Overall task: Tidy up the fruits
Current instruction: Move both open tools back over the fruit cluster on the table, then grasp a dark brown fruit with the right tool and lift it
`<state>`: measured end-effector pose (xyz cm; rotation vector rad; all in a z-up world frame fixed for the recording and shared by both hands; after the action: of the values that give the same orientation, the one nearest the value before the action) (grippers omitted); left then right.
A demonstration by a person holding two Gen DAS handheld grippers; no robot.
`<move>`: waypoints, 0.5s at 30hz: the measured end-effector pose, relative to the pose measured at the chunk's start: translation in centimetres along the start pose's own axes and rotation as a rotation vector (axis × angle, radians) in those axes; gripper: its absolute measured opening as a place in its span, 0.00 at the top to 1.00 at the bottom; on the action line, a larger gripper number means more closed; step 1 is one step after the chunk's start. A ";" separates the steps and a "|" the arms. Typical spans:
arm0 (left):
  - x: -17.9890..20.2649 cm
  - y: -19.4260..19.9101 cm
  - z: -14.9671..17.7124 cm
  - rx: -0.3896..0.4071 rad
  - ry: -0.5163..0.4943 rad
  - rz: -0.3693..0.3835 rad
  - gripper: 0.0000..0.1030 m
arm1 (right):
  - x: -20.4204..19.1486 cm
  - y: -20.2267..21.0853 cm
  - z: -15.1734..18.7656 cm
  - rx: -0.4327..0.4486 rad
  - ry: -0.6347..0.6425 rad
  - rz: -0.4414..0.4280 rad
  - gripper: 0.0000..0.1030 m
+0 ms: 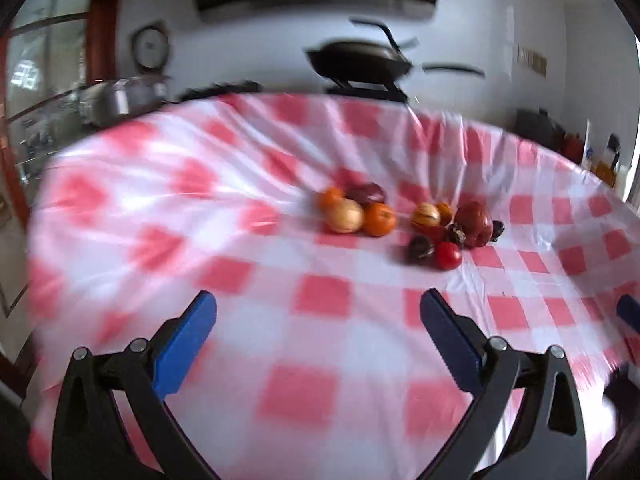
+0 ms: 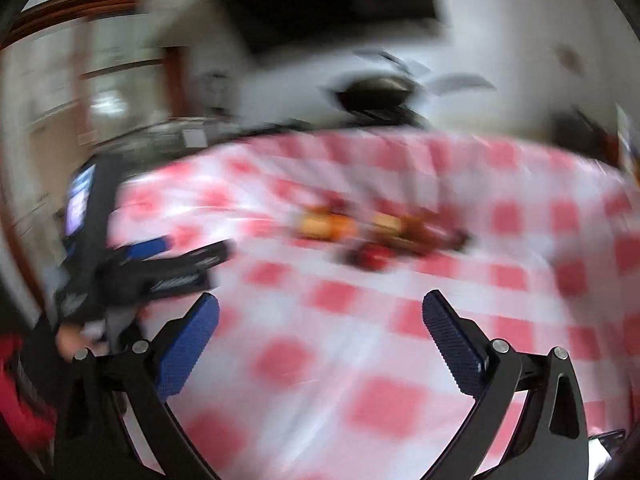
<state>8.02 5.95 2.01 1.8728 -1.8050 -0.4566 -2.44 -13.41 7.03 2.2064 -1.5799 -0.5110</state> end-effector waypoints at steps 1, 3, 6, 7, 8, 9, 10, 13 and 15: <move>1.4 -2.2 -0.2 -0.008 -0.001 -0.009 0.01 | 3.2 -3.3 -0.4 -0.048 -0.041 0.087 0.04; 3.1 -5.7 0.1 -0.038 0.024 0.008 0.01 | 8.5 -7.1 0.0 -0.131 -0.110 0.227 0.04; 5.0 -8.8 -0.8 -0.049 0.077 0.067 0.01 | 14.3 -11.2 0.8 -0.207 -0.175 0.317 0.05; 5.2 -9.3 -0.9 -0.047 0.089 0.079 0.01 | 16.1 -12.9 1.1 -0.232 -0.204 0.322 0.10; 5.2 -9.7 -1.0 -0.046 0.106 0.091 0.01 | 17.2 -13.9 1.2 -0.260 -0.238 0.306 0.15; 4.9 -9.4 -0.9 -0.052 0.118 0.103 0.01 | 17.9 -15.0 1.3 -0.274 -0.275 0.276 0.25; 4.6 -9.4 -0.8 -0.067 0.134 0.124 0.01 | 18.5 -15.4 0.7 -0.264 -0.306 0.249 0.25; 3.9 -9.1 -0.2 -0.090 0.188 0.199 0.01 | 19.7 -18.3 -0.7 -0.265 -0.271 0.259 0.30; 4.0 -9.1 0.1 -0.108 0.184 0.247 0.01 | 19.5 -19.9 -1.3 -0.291 -0.208 0.263 0.33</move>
<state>15.72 1.98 -2.75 1.5407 -1.8186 -0.2764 20.28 -25.93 -3.22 1.7472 -1.7406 -0.8504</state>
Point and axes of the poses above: each gripper's, at about its wrist camera, not at the fingertips, and y roughly against the way its jaws point, x to its right, z to its underside, the point moved 8 cm from there along -y, roughly the way its jaws point, and after that the axes turned 5 degrees about y, right-handed, at the moved point
